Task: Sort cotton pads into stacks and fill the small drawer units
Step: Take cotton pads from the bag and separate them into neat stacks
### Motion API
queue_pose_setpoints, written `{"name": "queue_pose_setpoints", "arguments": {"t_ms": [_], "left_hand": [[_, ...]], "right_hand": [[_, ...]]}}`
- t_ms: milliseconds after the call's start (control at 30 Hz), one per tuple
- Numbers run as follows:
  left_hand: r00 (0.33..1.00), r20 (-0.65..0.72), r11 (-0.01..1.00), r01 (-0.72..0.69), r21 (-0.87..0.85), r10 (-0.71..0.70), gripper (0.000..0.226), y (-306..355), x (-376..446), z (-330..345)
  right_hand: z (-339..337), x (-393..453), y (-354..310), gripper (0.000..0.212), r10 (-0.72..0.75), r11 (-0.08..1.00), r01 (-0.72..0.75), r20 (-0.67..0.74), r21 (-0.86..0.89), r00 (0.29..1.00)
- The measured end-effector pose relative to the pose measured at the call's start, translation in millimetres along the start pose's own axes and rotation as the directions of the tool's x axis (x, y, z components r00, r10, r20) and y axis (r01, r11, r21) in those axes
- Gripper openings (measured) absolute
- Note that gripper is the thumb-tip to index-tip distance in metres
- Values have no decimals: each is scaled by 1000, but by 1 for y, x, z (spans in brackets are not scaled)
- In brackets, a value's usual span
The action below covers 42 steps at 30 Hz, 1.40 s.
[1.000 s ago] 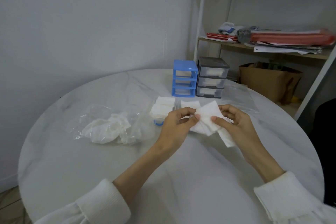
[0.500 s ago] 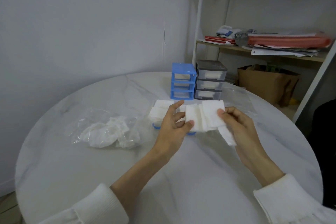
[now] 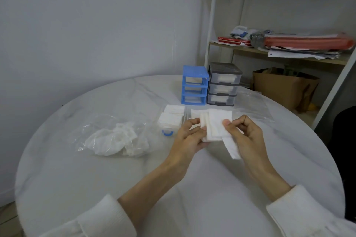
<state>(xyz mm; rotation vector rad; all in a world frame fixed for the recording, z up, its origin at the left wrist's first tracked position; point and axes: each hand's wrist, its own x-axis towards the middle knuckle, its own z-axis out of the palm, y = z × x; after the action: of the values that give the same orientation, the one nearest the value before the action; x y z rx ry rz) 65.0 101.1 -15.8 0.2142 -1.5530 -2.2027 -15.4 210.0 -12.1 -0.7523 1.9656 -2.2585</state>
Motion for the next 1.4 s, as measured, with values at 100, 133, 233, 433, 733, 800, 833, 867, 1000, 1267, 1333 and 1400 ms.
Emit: {"name": "queue_pose_setpoints", "arguments": {"t_ms": [100, 133, 233, 433, 733, 800, 833, 867, 1000, 1267, 1333, 1400], "left_hand": [[1000, 30, 1000, -3, 21, 2, 26, 1, -2, 0], [999, 35, 999, -11, 35, 10, 28, 2, -2, 0], [999, 32, 997, -44, 70, 42, 28, 3, -4, -1], [999, 40, 995, -31, 93, 28, 29, 5, -7, 0], [1000, 20, 999, -5, 53, 4, 17, 6, -7, -1], [1000, 15, 998, -4, 55, 3, 19, 6, -7, -2], [1000, 12, 998, -6, 55, 5, 19, 5, -7, -2], [1000, 10, 998, -11, 57, 11, 20, 5, -7, -2], [999, -9, 998, -31, 63, 31, 21, 7, -8, 0], [996, -86, 997, -34, 62, 39, 18, 6, -7, -4], [995, -92, 998, -30, 63, 36, 18, 5, -7, -4], [996, -82, 997, -23, 70, 29, 19, 5, -8, -4]], "right_hand": [[1, -1, 0, 23, -13, 1000, 13, -1, -6, 1000], [1, -2, -1, 23, -21, 1000, 21, 4, -8, 1000], [1, -3, -1, 23, -48, 999, 48, 14, -7, 999], [4, -4, 1, 22, -122, 990, 123, 18, -64, 992], [4, -7, 2, 21, -126, 986, 127, 17, -111, 992], [4, -8, 2, 20, -131, 985, 133, 22, -107, 991], [4, -8, 2, 20, -139, 984, 140, 24, -108, 990], [4, -8, 2, 19, -149, 982, 151, 24, -112, 989], [2, -6, 2, 20, -191, 975, 191, 9, -112, 982], [1, -5, -1, 24, -184, 983, 184, -6, 5, 983], [3, -7, -1, 25, -174, 985, 174, 32, -4, 984], [5, -8, 1, 26, -166, 984, 169, 61, -49, 984]]}}
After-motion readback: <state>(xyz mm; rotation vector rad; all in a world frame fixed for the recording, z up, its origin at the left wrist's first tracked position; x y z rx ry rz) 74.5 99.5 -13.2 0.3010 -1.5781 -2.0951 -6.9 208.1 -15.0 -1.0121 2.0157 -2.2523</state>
